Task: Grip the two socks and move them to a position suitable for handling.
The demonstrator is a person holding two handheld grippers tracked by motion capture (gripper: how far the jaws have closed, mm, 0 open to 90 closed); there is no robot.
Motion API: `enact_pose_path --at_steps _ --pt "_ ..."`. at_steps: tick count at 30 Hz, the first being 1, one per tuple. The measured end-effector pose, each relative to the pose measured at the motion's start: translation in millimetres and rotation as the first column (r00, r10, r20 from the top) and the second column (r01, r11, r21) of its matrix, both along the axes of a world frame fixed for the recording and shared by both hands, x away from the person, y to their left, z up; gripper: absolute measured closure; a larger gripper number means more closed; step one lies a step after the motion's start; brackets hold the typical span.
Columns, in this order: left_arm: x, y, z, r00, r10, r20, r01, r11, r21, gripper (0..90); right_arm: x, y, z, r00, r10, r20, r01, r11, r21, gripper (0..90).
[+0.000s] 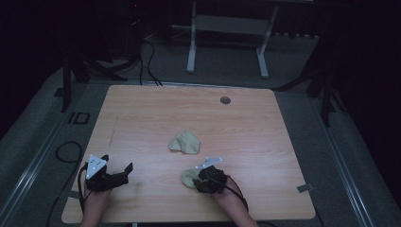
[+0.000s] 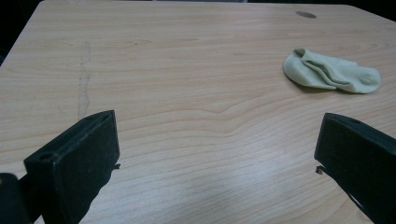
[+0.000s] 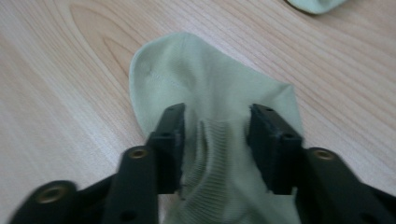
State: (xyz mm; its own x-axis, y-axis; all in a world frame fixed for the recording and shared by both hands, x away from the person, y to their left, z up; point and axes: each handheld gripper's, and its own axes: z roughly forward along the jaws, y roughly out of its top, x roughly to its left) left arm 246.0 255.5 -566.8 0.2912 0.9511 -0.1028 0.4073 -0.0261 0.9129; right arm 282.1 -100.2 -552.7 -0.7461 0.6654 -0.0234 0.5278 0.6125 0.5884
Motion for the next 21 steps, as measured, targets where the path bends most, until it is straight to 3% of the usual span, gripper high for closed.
enact_pose_path --at_steps 3,7,11,14,16,17,18,19,20,21 --pt "-0.9 -6.8 1.6 0.9996 -0.027 0.003 0.027 0.9995 0.018 0.0 -5.2 5.4 -2.8 0.9993 -0.011 0.036 0.011 1.0 -0.007 47.9" --pt "-1.7 -23.1 3.6 0.9952 -0.098 0.002 0.098 0.9945 0.039 0.0 -6.1 7.5 -4.4 0.9991 -0.011 0.041 0.011 1.0 0.006 41.3" --pt "-1.6 -40.6 6.9 0.983 -0.183 0.017 0.182 0.983 0.024 0.0 -4.8 9.8 0.2 0.9998 0.006 0.018 -0.006 1.0 0.014 34.0" --pt "-0.2 -55.6 11.3 0.9719 -0.236 -0.001 0.236 0.9718 -0.012 0.0 -5.3 5.4 14.9 0.9995 0.01 0.03 -0.012 0.998 0.06 31.0" --pt "2.5 -68.1 17.0 0.9549 -0.294 -0.041 0.293 0.9555 -0.035 0.0 -4.8 0.2 25.9 0.9993 0.008 0.037 -0.011 0.996 0.09 29.5" --pt "2.7 -73.0 18.8 0.9517 -0.304 -0.043 0.303 0.9524 -0.032 0.0 -5.6 -3.2 32.3 0.9985 0.0 0.054 -0.006 0.996 0.094 29.1" --pt "3.4 -79.5 21.1 0.943 -0.33 -0.047 0.329 0.9441 -0.018 0.0 -6.2 -5.6 35.6 0.9975 -0.005 0.07 -0.001 0.996 0.091 29.4" --pt "4.6 -85.9 22.8 0.9327 -0.357 -0.05 0.358 0.9339 -0.001 0.0 -7.7 -8.9 39.1 0.997 -0.018 0.076 0.011 0.995 0.097 37.8" --pt "6.0 -92.3 24.5 0.9224 -0.382 -0.059 0.382 0.924 0.0 0.0 -7.9 -12.0 41.8 0.9979 -0.013 0.063 0.007 0.996 0.09 36.5" --pt "6.8 -97.8 26.3 0.9117 -0.407 -0.055 0.408 0.9132 -0.004 6.6 -9.1 -14.7 43.8 0.9975 -0.017 0.069 0.01 0.996 0.094 38.8"
